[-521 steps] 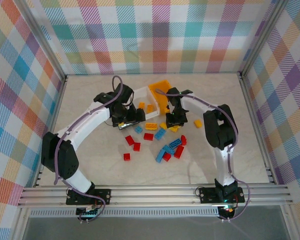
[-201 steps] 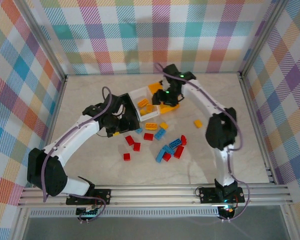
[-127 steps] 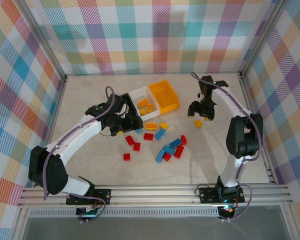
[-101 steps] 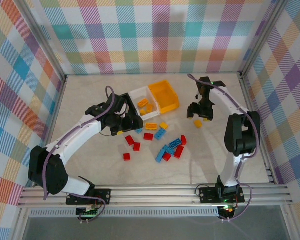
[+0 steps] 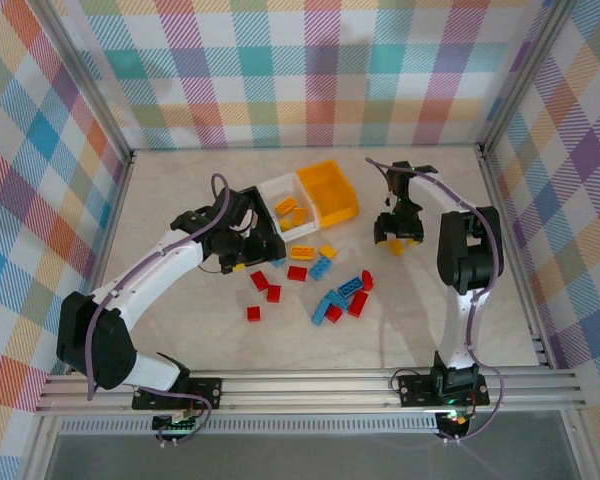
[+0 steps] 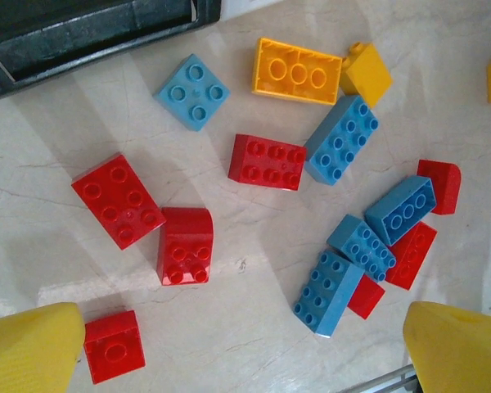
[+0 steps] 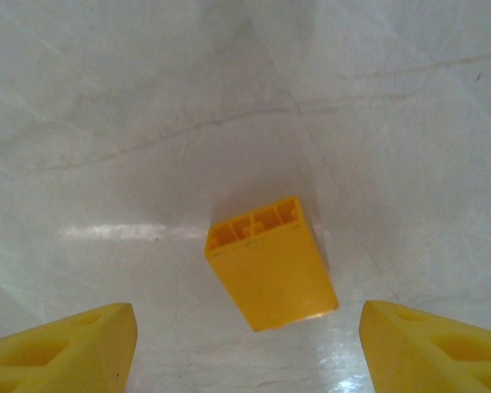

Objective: Sort the legos into containers by color

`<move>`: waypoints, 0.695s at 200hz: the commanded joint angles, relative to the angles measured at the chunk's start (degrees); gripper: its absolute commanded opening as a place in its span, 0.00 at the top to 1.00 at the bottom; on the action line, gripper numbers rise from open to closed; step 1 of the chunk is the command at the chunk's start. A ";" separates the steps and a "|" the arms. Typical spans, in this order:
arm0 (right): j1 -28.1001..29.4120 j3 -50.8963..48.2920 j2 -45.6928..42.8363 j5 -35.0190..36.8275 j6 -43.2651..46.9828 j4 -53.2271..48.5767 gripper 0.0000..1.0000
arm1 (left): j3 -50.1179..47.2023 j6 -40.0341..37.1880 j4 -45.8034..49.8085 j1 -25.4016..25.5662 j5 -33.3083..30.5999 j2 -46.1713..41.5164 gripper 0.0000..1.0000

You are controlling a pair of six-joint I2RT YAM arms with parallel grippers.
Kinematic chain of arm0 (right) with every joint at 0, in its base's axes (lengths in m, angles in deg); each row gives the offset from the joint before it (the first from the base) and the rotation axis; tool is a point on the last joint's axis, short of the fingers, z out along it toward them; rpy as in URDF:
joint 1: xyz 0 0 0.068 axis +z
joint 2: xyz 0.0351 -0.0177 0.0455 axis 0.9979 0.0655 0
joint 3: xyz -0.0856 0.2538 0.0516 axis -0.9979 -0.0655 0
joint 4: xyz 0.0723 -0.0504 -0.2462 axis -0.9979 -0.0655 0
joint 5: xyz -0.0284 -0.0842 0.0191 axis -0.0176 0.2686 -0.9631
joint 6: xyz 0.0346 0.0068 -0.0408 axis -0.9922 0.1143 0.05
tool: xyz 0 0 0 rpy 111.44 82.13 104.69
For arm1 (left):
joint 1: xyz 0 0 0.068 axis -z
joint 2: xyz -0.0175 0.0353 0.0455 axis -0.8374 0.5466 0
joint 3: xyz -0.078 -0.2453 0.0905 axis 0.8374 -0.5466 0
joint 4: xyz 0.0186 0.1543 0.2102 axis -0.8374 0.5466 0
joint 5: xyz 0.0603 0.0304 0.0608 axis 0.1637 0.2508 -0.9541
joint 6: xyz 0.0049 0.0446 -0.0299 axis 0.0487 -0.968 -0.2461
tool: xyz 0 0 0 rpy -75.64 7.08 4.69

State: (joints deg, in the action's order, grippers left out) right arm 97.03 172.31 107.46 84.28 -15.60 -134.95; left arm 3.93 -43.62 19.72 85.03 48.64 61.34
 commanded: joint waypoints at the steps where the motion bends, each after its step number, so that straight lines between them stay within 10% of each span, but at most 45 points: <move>1: -0.74 2.33 2.04 1.81 1.91 -0.28 0.28 | -0.33 -0.77 1.68 0.53 -0.18 -0.27 0.00; 139: -1.12 -0.74 3.61 -2.99 0.75 0.68 0.43 | -0.23 -1.82 1.56 0.57 0.44 1.77 0.00</move>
State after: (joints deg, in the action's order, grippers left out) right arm 96.05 173.54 110.98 83.06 -14.40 -133.40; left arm 3.93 -44.10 20.24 85.03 48.68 63.03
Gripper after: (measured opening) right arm 0.574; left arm 0.999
